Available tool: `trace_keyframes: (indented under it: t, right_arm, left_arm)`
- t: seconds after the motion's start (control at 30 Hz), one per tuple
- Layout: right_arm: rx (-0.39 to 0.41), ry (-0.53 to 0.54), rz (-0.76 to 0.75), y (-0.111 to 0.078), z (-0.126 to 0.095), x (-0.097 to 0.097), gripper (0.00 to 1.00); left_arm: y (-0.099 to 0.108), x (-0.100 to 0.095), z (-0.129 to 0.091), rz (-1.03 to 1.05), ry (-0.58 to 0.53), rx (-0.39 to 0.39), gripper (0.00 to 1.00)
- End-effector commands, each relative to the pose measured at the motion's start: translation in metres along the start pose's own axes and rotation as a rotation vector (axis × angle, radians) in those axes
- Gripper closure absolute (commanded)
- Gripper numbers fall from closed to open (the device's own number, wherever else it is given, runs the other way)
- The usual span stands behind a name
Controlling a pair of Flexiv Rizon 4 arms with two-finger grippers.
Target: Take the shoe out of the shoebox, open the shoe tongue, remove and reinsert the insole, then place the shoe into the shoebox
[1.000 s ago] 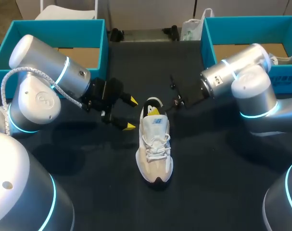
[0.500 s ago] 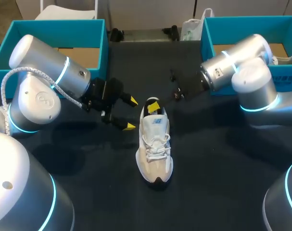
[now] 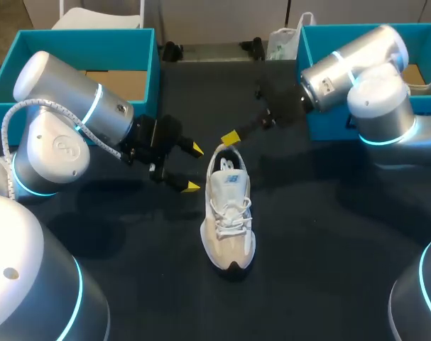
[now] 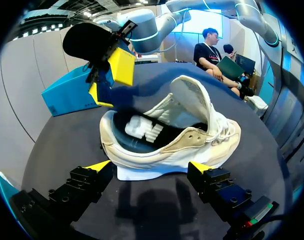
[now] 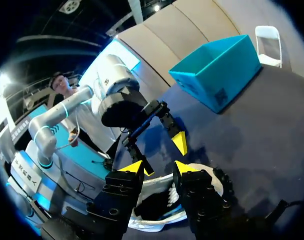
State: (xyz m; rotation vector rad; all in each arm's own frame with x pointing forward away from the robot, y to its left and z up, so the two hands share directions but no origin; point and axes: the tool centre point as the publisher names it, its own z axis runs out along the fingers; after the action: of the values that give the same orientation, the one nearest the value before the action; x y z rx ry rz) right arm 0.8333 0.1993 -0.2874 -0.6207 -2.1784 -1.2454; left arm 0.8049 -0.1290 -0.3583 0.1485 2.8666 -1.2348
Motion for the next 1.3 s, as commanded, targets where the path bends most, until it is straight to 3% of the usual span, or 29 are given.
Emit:
trace_keyframes:
  t: [0.03, 0.4, 0.53, 0.6, 0.7, 0.87, 1.13, 1.17, 1.3]
  right_arm:
    - [0.015, -0.019, -0.005, 0.003, -0.017, 0.010, 0.61]
    - [-0.001, -0.082, -0.044, 0.026, -0.048, 0.050, 0.62]
    - [0.008, -0.097, -0.011, 0.031, -0.050, 0.061, 0.75]
    - [0.012, -0.115, 0.016, 0.033, -0.050, 0.065, 1.00]
    - [0.013, -0.161, 0.044, 0.033, -0.052, 0.069, 1.00]
    - [0.001, -0.350, 0.062, 0.029, -0.059, 0.077, 1.00]
    - [0.136, -0.638, 0.084, 0.034, -0.061, 0.089, 1.00]
    - [0.169, -0.656, 0.093, 0.035, -0.061, 0.090, 1.00]
    - [0.169, -0.656, 0.093, 0.035, -0.061, 0.090, 1.00]
  left_arm:
    - [-0.001, 0.000, 0.000, 0.000, 0.000, -0.004, 0.00]
    - [-0.001, 0.000, 0.000, 0.000, 0.000, -0.004, 0.00]
    - [-0.001, 0.000, 0.000, 0.000, 0.000, -0.004, 0.00]
    - [-0.001, 0.000, 0.000, 0.000, 0.000, -0.004, 0.00]
    - [-0.001, 0.000, 0.000, 0.000, 0.000, -0.004, 0.00]
    - [-0.001, 0.000, 0.000, 0.000, 0.000, -0.004, 0.00]
    - [-0.001, 0.000, 0.000, 0.000, 0.000, -0.004, 0.00]
    - [-0.001, 0.000, 0.000, 0.000, 0.000, -0.004, 0.00]
    - [-0.001, 0.000, 0.000, 0.000, 0.000, -0.004, 0.00]
